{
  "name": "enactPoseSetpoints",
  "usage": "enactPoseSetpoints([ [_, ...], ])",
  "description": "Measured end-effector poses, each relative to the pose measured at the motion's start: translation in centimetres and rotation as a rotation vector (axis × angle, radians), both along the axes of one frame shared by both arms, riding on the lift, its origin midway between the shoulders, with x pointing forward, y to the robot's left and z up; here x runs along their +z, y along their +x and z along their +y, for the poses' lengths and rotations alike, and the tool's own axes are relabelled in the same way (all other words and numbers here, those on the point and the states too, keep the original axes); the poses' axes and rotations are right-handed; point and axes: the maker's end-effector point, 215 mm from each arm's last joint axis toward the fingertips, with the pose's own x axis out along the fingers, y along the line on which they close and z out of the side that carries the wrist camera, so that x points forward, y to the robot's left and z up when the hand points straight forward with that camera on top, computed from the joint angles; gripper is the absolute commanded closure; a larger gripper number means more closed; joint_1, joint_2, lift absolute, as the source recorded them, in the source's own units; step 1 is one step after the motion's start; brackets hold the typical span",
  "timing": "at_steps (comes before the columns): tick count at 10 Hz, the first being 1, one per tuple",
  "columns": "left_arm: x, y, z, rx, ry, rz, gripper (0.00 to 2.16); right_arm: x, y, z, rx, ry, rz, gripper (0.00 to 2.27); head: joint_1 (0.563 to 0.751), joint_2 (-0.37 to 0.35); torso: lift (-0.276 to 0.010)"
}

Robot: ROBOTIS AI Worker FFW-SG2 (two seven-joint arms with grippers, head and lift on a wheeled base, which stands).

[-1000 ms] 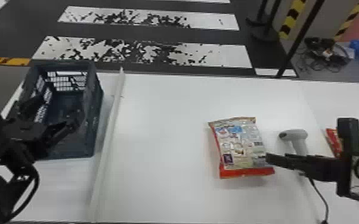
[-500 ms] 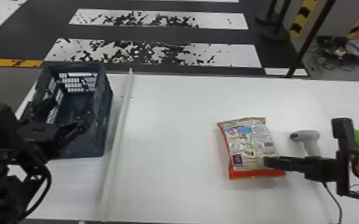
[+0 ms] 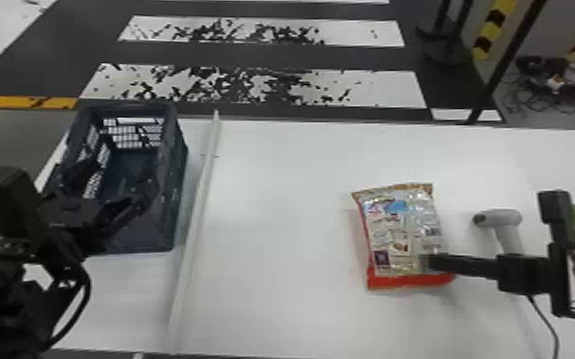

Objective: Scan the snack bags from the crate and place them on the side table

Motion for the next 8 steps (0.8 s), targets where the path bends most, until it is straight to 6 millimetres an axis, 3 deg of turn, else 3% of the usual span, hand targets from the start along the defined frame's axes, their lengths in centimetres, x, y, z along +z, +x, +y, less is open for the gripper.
enactPoseSetpoints([
  [2, 0.0, 0.0, 0.0, 0.000, 0.000, 0.001, 0.12, 2.1, 0.1, -0.7, -0.027, 0.074, -0.023, 2.25, 0.695, 0.012, -0.094],
  [4, 0.1, -0.1, 0.0, 0.000, 0.002, -0.002, 0.12, 4.7, 1.0, -3.0, -0.101, 0.139, -0.071, 2.25, 0.695, -0.020, -0.094],
  [6, 0.4, -0.1, -0.2, -0.002, 0.002, -0.007, 0.12, 8.3, 2.7, -7.0, -0.197, 0.183, -0.201, 2.25, 0.695, -0.062, -0.094],
  [8, 0.7, 0.1, -0.7, -0.008, 0.003, -0.013, 0.12, 10.1, 4.1, -12.9, -0.342, 0.125, -0.293, 2.25, 0.695, -0.149, -0.094],
])
